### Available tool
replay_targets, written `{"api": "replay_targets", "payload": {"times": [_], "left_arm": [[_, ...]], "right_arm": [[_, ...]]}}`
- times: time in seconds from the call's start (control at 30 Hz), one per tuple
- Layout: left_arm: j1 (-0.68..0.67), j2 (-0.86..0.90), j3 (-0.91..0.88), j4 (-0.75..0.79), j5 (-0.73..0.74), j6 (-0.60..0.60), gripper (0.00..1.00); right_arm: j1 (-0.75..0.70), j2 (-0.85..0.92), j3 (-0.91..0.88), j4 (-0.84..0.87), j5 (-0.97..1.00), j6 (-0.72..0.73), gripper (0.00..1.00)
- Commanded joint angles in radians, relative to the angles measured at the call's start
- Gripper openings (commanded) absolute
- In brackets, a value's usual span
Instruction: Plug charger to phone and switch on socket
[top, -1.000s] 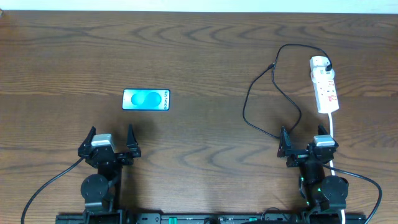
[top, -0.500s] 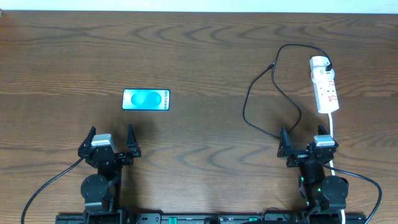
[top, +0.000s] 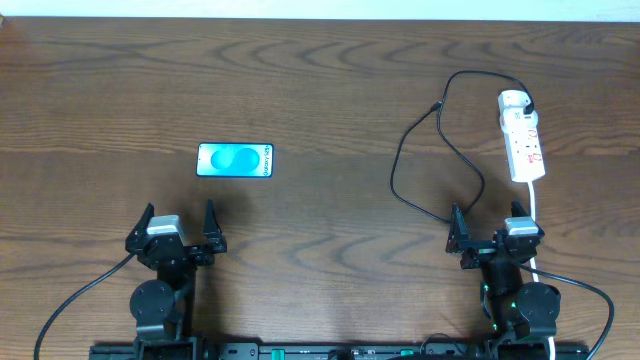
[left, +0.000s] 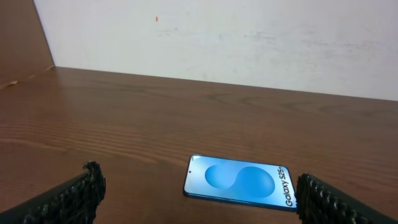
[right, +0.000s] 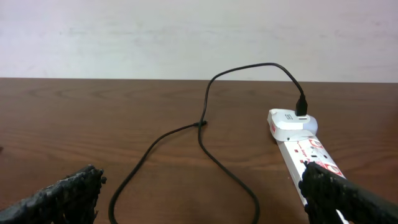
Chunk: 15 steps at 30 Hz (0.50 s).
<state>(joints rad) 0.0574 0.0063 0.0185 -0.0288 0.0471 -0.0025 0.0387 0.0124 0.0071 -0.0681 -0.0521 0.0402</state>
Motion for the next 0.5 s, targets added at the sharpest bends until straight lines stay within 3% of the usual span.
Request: {"api": "replay_targets", "payload": {"times": [0.0,0.47], "left_arm": [[0.005,-0.001,-0.014,-0.040,-0.006,0.006,0.99],[0.004,-0.001,-0.002,0.019,-0.002,0.005,0.99]], "right_arm": [[0.005,-0.001,-0.002,-0.004,0.008,-0.005,0.99],[0.005,-0.001,-0.002,-0.004,0.008,-0.005,0.99]]}}
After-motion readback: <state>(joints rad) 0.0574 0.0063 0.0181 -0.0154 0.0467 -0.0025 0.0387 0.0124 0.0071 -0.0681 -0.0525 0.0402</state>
